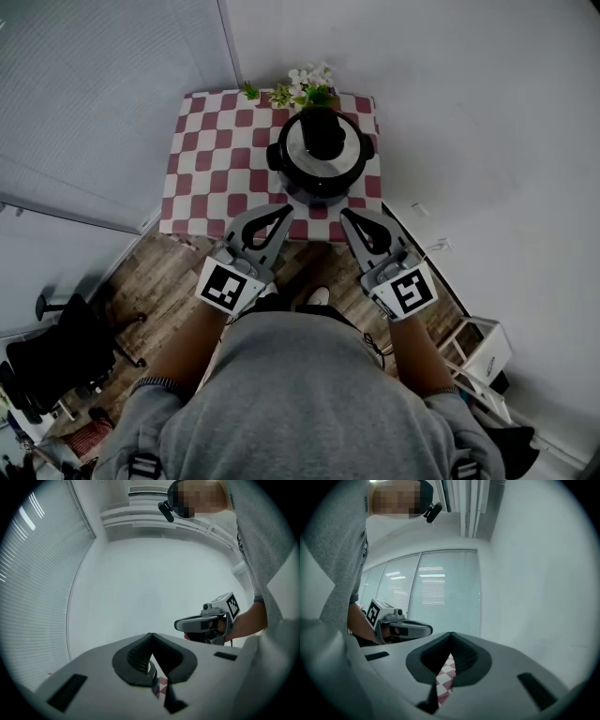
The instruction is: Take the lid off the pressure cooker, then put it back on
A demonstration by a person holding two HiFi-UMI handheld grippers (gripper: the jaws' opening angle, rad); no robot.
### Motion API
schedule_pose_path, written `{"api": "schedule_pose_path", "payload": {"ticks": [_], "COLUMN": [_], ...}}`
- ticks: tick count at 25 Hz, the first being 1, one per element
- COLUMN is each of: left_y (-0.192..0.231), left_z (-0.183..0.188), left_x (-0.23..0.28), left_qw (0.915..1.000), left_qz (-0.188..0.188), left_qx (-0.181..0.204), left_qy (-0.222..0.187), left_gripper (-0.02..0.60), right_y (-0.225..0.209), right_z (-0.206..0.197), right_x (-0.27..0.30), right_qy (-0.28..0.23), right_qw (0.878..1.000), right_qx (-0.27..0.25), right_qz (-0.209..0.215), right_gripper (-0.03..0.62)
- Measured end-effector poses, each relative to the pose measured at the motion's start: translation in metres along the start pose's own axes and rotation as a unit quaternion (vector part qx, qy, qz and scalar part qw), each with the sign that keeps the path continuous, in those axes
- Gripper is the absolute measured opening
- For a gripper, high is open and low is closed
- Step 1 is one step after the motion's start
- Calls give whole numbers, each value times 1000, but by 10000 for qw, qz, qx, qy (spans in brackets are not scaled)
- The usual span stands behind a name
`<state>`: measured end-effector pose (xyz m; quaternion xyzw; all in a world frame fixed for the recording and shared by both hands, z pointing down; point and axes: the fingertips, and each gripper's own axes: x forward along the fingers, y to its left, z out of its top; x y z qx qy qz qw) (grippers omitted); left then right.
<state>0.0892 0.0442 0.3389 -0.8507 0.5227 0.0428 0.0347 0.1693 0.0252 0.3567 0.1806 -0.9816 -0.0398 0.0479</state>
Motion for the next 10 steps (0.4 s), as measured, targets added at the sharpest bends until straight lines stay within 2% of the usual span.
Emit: {"api": "schedule_pose_path", "payload": {"ticks": [10], "left_y": [-12], "left_z": [-4], "left_x": [1], "left_qw": [9999], "left_qz": [111], "left_qx": [-21], "left_qy": [44], "left_gripper": [17], "right_y": [0], "right_z": [-5], "right_x": [-12], "right_qy": [10], "right_qw": [9999], "right_qx": [62], "right_qz": [113], "right_gripper": [5]}}
